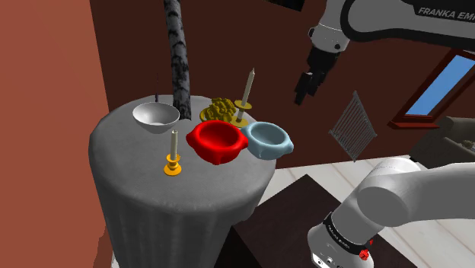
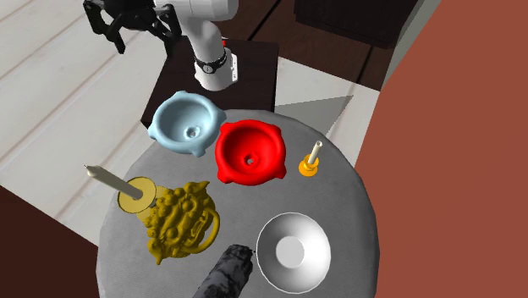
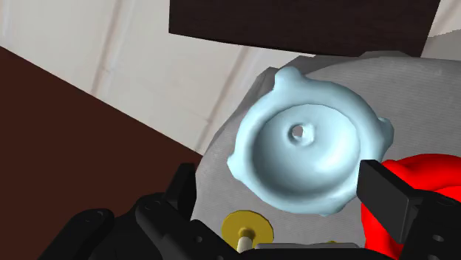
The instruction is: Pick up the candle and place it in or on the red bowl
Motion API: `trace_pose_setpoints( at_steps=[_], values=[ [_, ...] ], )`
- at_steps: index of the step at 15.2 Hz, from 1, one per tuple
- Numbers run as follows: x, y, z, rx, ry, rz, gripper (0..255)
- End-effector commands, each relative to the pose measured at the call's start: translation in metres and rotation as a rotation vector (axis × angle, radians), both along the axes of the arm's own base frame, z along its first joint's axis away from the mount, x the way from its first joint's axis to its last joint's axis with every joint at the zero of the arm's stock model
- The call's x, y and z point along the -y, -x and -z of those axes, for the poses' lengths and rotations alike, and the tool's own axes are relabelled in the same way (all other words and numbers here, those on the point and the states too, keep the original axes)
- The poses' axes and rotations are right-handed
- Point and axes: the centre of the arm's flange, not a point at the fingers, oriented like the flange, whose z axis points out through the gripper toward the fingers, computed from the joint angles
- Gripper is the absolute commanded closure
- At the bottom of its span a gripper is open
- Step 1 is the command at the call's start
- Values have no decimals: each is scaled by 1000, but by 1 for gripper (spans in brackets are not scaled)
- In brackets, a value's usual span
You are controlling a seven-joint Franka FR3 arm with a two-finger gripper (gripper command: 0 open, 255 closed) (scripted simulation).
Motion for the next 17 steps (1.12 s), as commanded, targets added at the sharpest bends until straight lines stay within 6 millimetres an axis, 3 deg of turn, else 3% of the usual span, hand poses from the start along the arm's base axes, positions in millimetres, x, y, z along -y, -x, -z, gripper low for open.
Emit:
trace_pose_setpoints(
  at_steps=[1, 17],
  values=[
    [0, 0, 0, 0, 0, 0, 0],
    [-168, -1, 101, 197, -117, 78, 0]
  ],
)
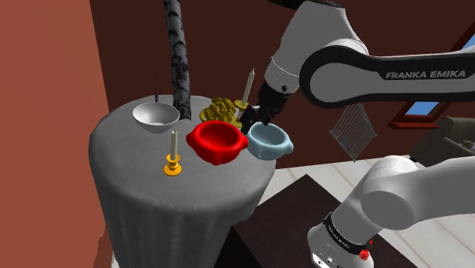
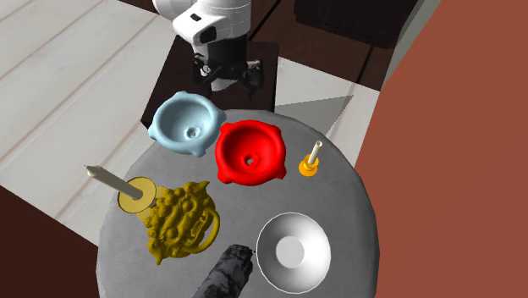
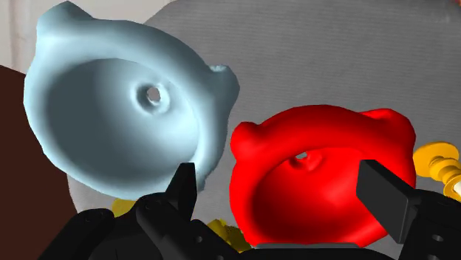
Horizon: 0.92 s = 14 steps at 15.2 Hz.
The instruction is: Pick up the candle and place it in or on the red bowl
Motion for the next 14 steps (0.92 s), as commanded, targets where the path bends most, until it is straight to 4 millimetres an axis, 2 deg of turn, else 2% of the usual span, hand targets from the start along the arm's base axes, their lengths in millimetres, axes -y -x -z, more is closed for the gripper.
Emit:
trace_pose_setpoints(
  at_steps=[1, 14],
  values=[
    [-24, -2, 11, 27, -17, 11, 0],
    [-167, -27, 75, 187, -112, 74, 0]
  ],
)
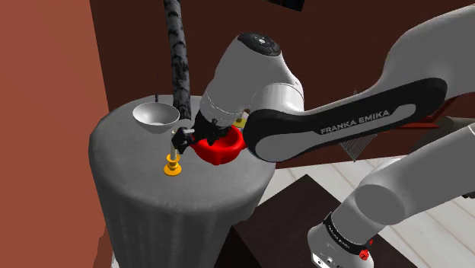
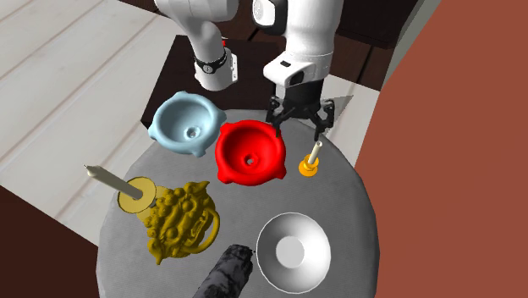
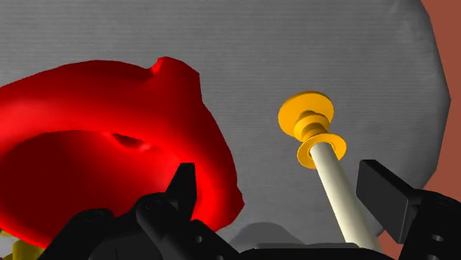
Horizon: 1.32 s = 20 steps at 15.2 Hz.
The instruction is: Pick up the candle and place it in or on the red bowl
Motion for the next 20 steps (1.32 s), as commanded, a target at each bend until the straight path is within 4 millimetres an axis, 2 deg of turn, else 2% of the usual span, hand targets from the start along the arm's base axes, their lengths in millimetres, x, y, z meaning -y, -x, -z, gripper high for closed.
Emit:
trace_pose_setpoints(
  at_steps=[1, 3, 11, 18, 19, 20],
  values=[
    [-22, -5, 11, 25, -20, 11, 0],
    [-40, -10, 17, 45, -32, 19, 0],
    [-42, -26, 54, 45, -32, 19, 0],
    [-42, -26, 54, 45, -32, 19, 0],
    [-42, -26, 54, 45, -32, 19, 255],
    [-42, -26, 54, 45, -32, 19, 255]
  ],
)
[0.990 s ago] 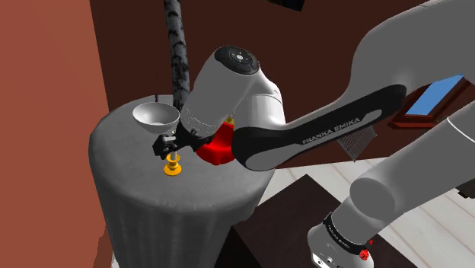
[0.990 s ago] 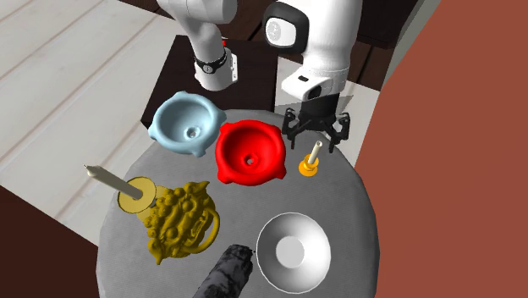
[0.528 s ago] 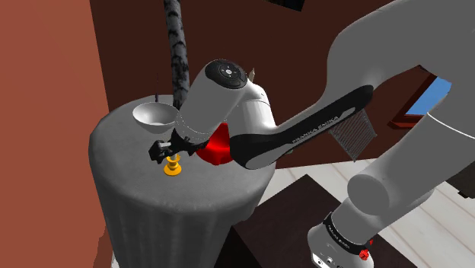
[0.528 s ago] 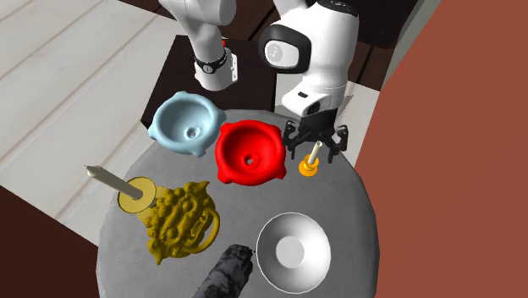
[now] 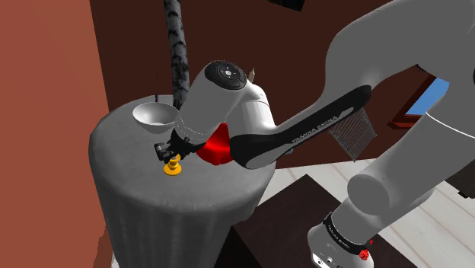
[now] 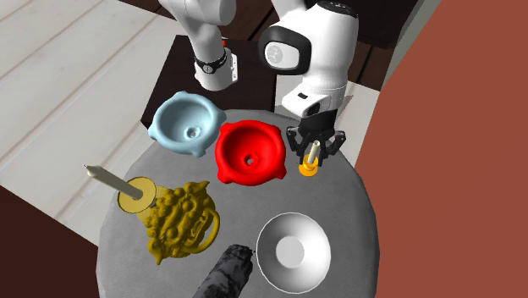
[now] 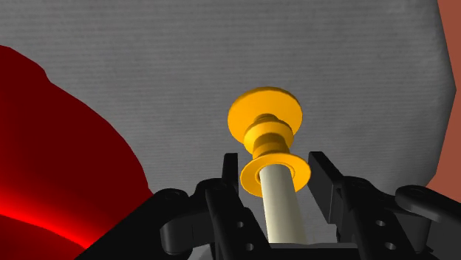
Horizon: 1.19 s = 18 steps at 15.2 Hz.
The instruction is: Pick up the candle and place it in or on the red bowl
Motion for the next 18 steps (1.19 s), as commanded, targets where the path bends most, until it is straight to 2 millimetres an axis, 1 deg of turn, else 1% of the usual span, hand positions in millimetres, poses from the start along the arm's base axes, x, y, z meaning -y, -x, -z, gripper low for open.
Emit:
trace_pose_setpoints(
  at_steps=[1, 8, 18],
  values=[
    [0, 0, 0, 0, 0, 0, 255],
    [0, 0, 0, 0, 0, 0, 255],
    [0, 0, -53, 0, 0, 0, 255]
  ],
)
